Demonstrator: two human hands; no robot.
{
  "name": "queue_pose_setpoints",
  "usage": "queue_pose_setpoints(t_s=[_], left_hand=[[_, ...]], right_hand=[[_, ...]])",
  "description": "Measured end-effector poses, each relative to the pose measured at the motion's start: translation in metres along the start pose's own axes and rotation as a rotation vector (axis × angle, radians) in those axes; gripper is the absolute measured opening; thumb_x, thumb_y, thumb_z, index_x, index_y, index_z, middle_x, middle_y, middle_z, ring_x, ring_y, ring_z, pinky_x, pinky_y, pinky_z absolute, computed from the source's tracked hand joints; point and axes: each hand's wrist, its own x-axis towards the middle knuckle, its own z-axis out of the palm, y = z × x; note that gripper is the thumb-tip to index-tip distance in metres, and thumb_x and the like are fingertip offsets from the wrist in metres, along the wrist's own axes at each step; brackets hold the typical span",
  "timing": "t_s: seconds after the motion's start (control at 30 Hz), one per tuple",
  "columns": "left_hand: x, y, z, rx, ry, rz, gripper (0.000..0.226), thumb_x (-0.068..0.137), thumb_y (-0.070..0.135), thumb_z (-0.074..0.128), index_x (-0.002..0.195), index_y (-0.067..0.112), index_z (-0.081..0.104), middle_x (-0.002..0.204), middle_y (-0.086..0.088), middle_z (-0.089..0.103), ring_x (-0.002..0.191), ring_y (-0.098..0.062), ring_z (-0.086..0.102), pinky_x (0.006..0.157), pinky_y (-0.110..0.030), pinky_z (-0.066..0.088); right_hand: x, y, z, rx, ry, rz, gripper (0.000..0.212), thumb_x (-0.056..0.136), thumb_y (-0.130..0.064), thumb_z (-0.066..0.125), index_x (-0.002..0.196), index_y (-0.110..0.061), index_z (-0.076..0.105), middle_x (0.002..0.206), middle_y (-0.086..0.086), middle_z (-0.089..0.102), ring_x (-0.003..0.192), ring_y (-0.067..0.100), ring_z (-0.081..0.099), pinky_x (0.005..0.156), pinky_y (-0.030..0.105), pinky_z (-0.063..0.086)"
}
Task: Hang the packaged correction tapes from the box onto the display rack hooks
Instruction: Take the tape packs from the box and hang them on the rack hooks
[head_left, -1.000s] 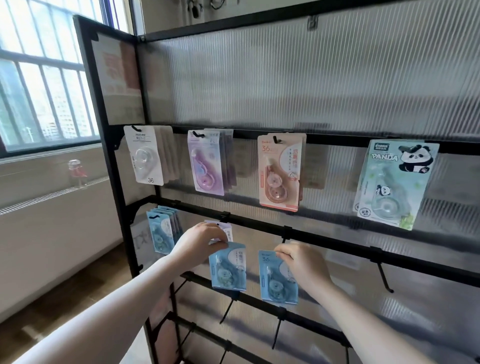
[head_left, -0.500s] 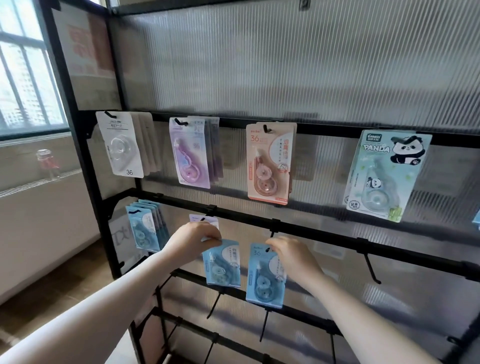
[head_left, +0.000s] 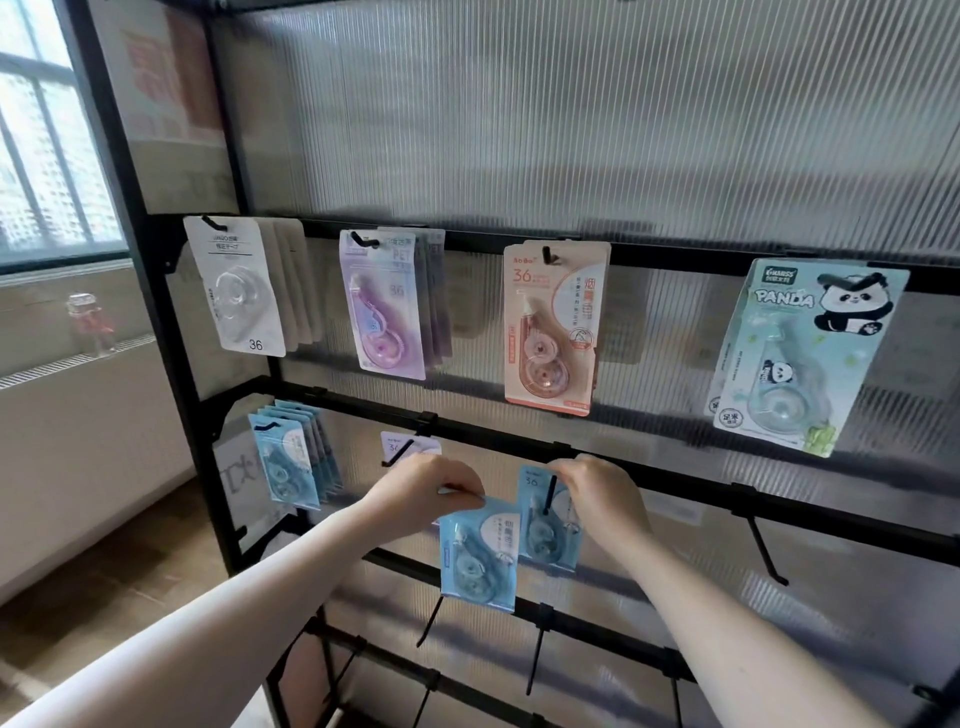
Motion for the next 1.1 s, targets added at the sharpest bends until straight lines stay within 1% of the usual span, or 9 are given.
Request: queue_pose_setpoints(t_s=[0.13,0.2,0.27,0.4,0.47,0.57,0.73,0.9,1.1], left_hand=[[0.007,0.006,0.005,-0.025,-0.004,0.029,0.012,0.085,0.023,0.066,0.092,0.014,0.072,0.087,0.01,0.068,0.072,0.005,0.051,0.07,-0.006,0.037],[0.01,0.012,0.006,-0.033,-0.001,0.051,0.012,0.084,0.023,0.067,0.092,0.015,0.073,0.091,0.007,0.07,0.075,0.004,0.052,0.07,-0.007,0.038],[0.014,0.02,0.008,-0.03,0.007,0.061,0.014,0.085,0.024,0.066,0.094,0.016,0.073,0.094,0.007,0.07,0.077,0.004,0.053,0.072,-0.012,0.04],[0.02,0.034,0.017,-0.003,0.049,0.093,0.017,0.085,0.026,0.065,0.098,0.018,0.073,0.098,0.007,0.07,0.086,-0.005,0.059,0.07,-0.008,0.037],[0.023,0.04,0.022,0.003,0.058,0.112,0.017,0.086,0.025,0.065,0.099,0.018,0.073,0.099,0.005,0.07,0.088,-0.01,0.061,0.07,-0.013,0.038],[0.027,0.045,0.03,0.036,0.058,0.125,0.018,0.087,0.027,0.063,0.1,0.018,0.072,0.101,0.005,0.07,0.09,-0.011,0.061,0.071,-0.015,0.037],[0.029,0.041,0.041,0.069,0.042,0.147,0.021,0.091,0.028,0.057,0.105,0.019,0.07,0.106,0.004,0.069,0.094,-0.016,0.063,0.077,-0.028,0.047],[0.028,0.029,0.046,0.077,0.024,0.153,0.025,0.094,0.022,0.051,0.109,0.013,0.068,0.11,-0.001,0.068,0.098,-0.019,0.063,0.082,-0.032,0.049],[0.035,0.029,0.051,0.1,0.049,0.138,0.024,0.095,0.024,0.051,0.112,0.02,0.067,0.112,0.003,0.067,0.097,-0.018,0.063,0.079,-0.032,0.05]], right_hand=[[0.003,0.002,0.002,0.004,0.026,-0.006,0.026,0.091,-0.012,0.05,0.108,-0.021,0.068,0.091,0.002,0.066,0.087,0.022,0.061,0.069,0.036,0.05],[0.002,0.004,0.0,0.001,0.049,-0.009,0.027,0.094,-0.014,0.049,0.115,-0.017,0.065,0.101,0.004,0.067,0.095,0.024,0.062,0.075,0.036,0.05],[-0.001,0.008,-0.005,-0.01,0.081,-0.008,0.029,0.096,-0.018,0.047,0.122,-0.016,0.061,0.109,0.003,0.066,0.099,0.024,0.061,0.078,0.035,0.049],[-0.012,0.023,-0.015,-0.025,0.13,0.004,0.028,0.096,-0.021,0.048,0.121,-0.016,0.061,0.109,0.001,0.066,0.095,0.023,0.063,0.073,0.032,0.048],[-0.017,0.03,-0.02,-0.027,0.139,0.013,0.028,0.096,-0.02,0.048,0.12,-0.016,0.062,0.109,0.001,0.066,0.096,0.022,0.063,0.074,0.032,0.048],[-0.024,0.04,-0.026,-0.036,0.143,0.032,0.027,0.096,-0.021,0.049,0.119,-0.016,0.062,0.11,0.001,0.066,0.098,0.022,0.062,0.078,0.034,0.049],[-0.034,0.054,-0.032,-0.04,0.14,0.066,0.027,0.096,-0.021,0.049,0.119,-0.015,0.063,0.111,0.002,0.066,0.101,0.023,0.061,0.081,0.035,0.05],[-0.045,0.061,-0.031,-0.054,0.121,0.09,0.028,0.097,-0.024,0.047,0.119,-0.017,0.062,0.108,0.002,0.066,0.1,0.02,0.06,0.076,0.032,0.049],[-0.052,0.061,-0.026,-0.066,0.092,0.077,0.028,0.098,-0.026,0.045,0.12,-0.018,0.06,0.101,0.0,0.065,0.093,0.017,0.06,0.069,0.029,0.047]])
